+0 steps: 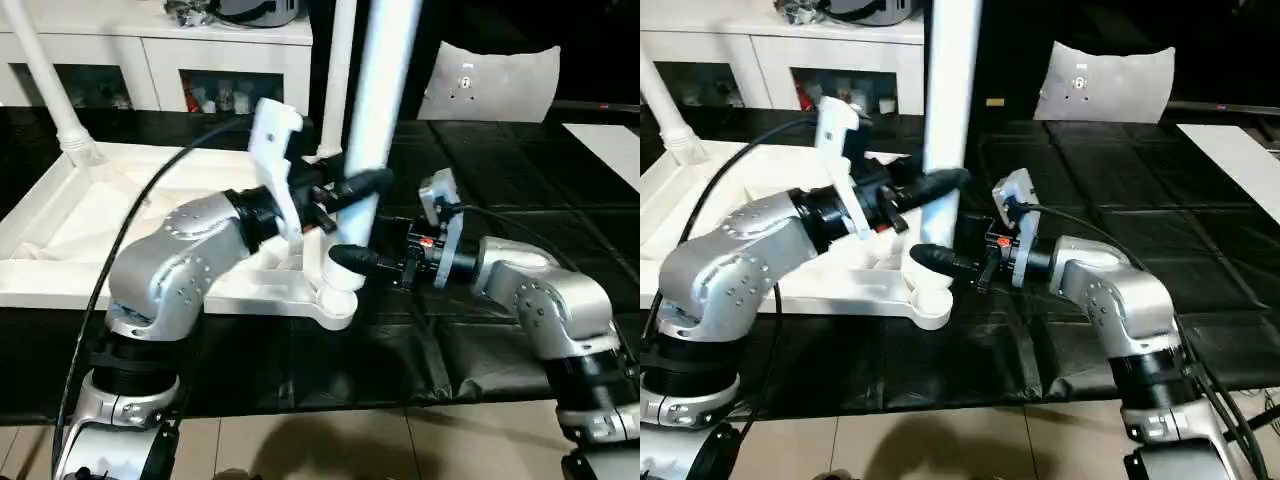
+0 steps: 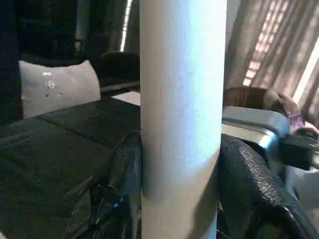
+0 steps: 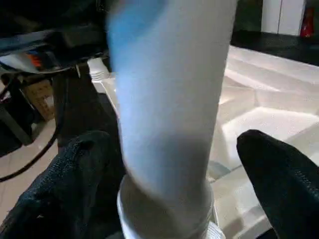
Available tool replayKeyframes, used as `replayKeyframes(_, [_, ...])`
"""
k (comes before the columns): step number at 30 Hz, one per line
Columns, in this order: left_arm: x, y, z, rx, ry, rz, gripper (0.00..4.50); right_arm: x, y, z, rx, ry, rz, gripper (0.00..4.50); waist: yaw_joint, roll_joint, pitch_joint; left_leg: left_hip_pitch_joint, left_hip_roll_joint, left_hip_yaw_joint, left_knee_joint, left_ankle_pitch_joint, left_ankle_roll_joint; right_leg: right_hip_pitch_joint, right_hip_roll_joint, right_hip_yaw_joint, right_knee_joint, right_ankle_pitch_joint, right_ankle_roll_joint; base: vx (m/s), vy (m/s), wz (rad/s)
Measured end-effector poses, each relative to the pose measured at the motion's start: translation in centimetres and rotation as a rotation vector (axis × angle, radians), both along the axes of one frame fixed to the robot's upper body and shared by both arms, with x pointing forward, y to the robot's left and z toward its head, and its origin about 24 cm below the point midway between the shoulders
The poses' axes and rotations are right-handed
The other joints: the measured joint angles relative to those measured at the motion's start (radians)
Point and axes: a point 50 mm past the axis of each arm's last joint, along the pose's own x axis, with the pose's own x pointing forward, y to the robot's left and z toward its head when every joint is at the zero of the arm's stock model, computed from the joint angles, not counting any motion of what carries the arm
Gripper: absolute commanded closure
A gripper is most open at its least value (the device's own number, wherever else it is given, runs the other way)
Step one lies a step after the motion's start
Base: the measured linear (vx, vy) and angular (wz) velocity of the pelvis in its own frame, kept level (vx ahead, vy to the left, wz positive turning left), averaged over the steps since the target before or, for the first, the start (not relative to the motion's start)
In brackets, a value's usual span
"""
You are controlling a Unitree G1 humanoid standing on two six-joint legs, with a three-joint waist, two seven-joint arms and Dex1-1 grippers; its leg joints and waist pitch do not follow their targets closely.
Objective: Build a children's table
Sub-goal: Pick table leg
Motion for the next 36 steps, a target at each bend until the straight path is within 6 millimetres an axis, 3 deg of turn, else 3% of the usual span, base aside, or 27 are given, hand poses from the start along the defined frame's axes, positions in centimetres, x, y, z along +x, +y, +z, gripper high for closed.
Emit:
replayKeyframes(26, [-0.50, -0.71, -0.18, 0.062, -0.059, -0.045, 2.65, 0.05, 0.29, -0.21, 0.015, 0.041, 0.055, 2.13, 0.000, -0.001, 0.000, -0.001, 0.000, 0.000, 0.000, 0.000, 0.000, 0.000, 0.000, 0.000, 0.000, 0.000, 0.000, 0.000, 0.000, 0.00])
replayKeyframes(31, [-0.51, -0.66, -0.35, 0.063, -0.053, -0.043, 2.65, -0.05, 0.60, -0.34, 0.022, 0.060, 0.066, 2.20, 0.000, -0.001, 0.000, 0.000, 0.000, 0.000, 0.000, 0.000, 0.000, 0.000, 0.000, 0.000, 0.000, 0.000, 0.000, 0.000, 0.000, 0.00])
replayKeyframes(32, [-0.51, -0.66, -0.36, 0.064, -0.053, -0.042, 2.65, -0.08, 0.62, -0.36, 0.026, 0.069, 0.068, 1.85, 0.000, -0.001, 0.000, 0.000, 0.000, 0.000, 0.000, 0.000, 0.000, 0.000, 0.000, 0.000, 0.000, 0.000, 0.000, 0.000, 0.000, 0.00])
replayKeyframes(35, [-0.64, -0.77, -0.30, 0.067, -0.060, -0.050, 2.65, -0.06, 0.52, -0.34, 0.029, 0.075, 0.065, 1.70, 0.001, -0.001, 0.000, -0.001, 0.000, 0.000, 0.000, 0.000, 0.000, 0.000, 0.000, 0.000, 0.000, 0.000, 0.000, 0.000, 0.000, 0.00])
replayKeyframes(36, [-0.69, -0.86, -0.29, 0.067, -0.061, -0.054, 2.65, -0.05, 0.53, -0.33, 0.029, 0.075, 0.063, 1.41, 0.001, -0.001, 0.000, -0.001, 0.000, 0.000, 0.000, 0.000, 0.000, 0.000, 0.000, 0.000, 0.000, 0.000, 0.000, 0.000, 0.000, 0.00])
